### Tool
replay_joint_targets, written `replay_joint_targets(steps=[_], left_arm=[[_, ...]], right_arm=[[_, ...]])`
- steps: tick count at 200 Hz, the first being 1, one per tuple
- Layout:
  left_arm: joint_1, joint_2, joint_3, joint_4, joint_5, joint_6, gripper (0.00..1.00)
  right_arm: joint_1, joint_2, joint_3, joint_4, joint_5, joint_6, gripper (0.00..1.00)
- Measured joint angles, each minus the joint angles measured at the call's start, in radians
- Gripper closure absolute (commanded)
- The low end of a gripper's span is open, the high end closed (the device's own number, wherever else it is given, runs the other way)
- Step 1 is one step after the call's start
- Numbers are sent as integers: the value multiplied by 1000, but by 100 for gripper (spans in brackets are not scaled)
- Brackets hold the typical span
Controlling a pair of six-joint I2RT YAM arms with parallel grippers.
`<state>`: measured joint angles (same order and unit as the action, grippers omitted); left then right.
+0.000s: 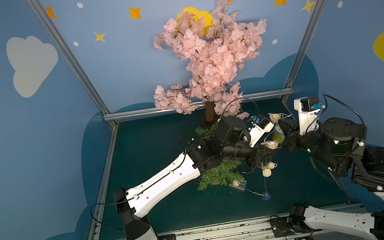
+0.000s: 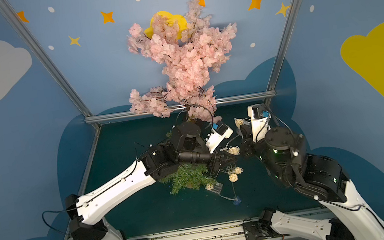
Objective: Remove string lights from the small christmas tree
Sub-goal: Remove the light string from the Christmas tree.
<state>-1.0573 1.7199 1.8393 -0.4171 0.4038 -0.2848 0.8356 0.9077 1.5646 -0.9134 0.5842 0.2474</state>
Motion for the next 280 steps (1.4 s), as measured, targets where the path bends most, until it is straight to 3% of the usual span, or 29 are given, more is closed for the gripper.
replay_joint_targets(steps=[45,75,84,99,114,134,192,236,280], left_arm=[[85,176,175,24,50,-22,96],[122,315,312,-1,24,-22,96],[128,363,367,-27,5,-13,96],[133,444,469,-91,-38,7,96],[133,504,550,-149,-83,25,96],[132,541,608,-209,-150,39,96],[164,584,695,-290,-266,4,96],[190,604,722,-295,-283,-22,96],[183,637,778,-291,-280,-41,96]], right_arm=[[-497,85,-69,-3,-405,22,100],[-741,163,-194,50,-650,73,100],[-792,188,-235,65,-705,90,88],[-852,217,-288,81,-773,114,52],[-877,223,-326,97,-822,127,34],[-880,206,-363,117,-863,138,25],[-882,-8,-492,116,-911,172,20],[-879,-164,-513,60,-961,202,20],[-817,-304,-695,34,-1066,310,20]])
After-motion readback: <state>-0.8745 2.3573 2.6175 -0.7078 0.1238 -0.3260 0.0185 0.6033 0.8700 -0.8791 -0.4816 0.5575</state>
